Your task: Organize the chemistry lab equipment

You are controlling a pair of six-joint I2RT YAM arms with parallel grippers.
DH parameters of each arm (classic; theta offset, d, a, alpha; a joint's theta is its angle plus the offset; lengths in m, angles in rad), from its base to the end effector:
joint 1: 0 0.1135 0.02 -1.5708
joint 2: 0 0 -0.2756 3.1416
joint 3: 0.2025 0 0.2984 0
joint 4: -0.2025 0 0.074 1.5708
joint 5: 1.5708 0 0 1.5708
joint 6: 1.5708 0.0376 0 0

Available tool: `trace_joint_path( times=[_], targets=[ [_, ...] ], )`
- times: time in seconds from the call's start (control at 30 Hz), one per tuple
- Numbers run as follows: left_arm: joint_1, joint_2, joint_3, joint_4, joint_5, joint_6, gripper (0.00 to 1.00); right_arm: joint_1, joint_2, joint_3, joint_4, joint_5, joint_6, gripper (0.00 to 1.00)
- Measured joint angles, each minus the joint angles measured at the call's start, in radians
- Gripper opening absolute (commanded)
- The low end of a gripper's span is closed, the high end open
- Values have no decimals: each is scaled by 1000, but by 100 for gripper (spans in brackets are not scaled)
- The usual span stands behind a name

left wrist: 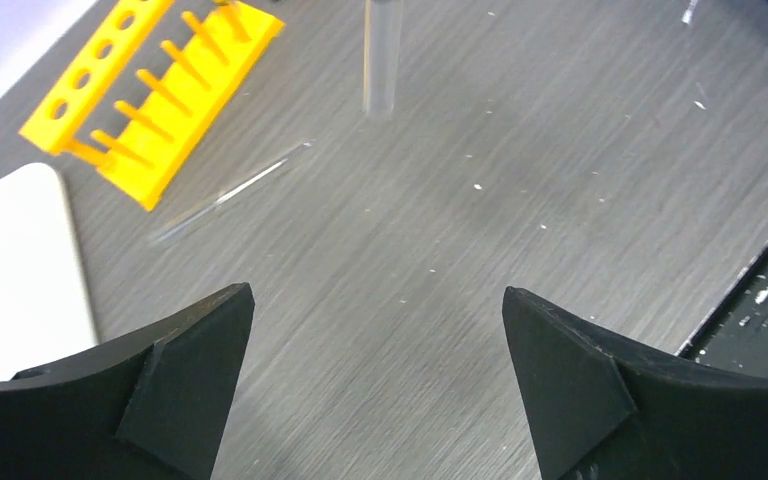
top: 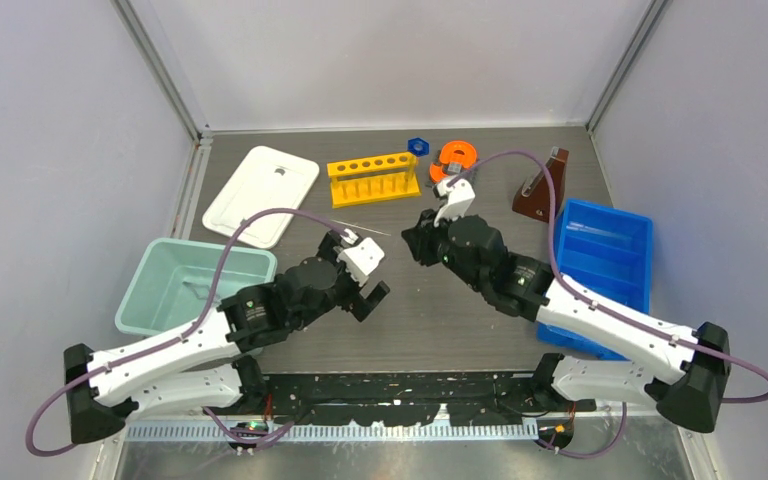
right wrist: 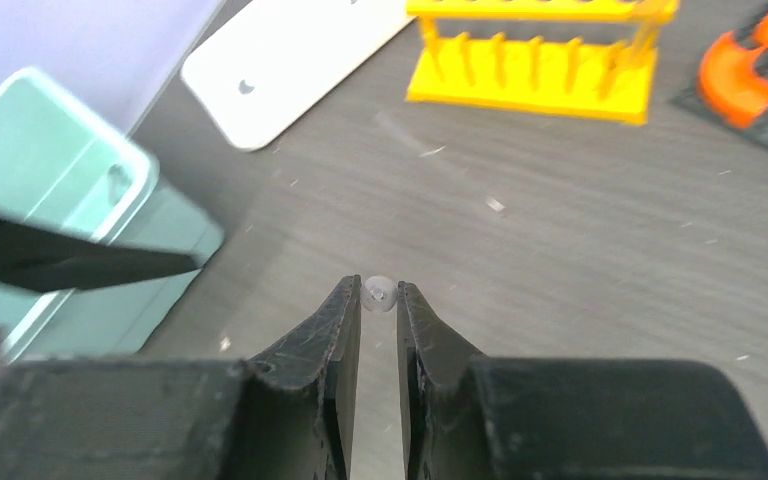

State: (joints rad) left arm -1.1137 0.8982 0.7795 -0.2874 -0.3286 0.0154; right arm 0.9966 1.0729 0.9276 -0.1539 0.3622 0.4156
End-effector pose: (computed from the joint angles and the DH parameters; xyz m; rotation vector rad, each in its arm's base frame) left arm 0.1196 -0.2157 0.3108 0.8694 1.7735 -0.3972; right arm 0.1690 0.2368 0.3405 -0.2955 1.8765 0.6392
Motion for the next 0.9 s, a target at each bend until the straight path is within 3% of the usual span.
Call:
trace_joint_path(
  times=[0.2,0.4,0.63,0.9],
  targets=[
    [39,-26,147,-190,-92,-2,100,-150,103,68,16,11,-77,19],
    [190,-77,254,-317,-106,-6,100,-240,300,161,82,11,-168,19],
    [213,-113,155,-365,-133,33,100,-288,604,349,176,6,-274,19],
    [213,-226,63,-357,-134,54,100,-313,800,485,263,5,-339,19]
  ],
)
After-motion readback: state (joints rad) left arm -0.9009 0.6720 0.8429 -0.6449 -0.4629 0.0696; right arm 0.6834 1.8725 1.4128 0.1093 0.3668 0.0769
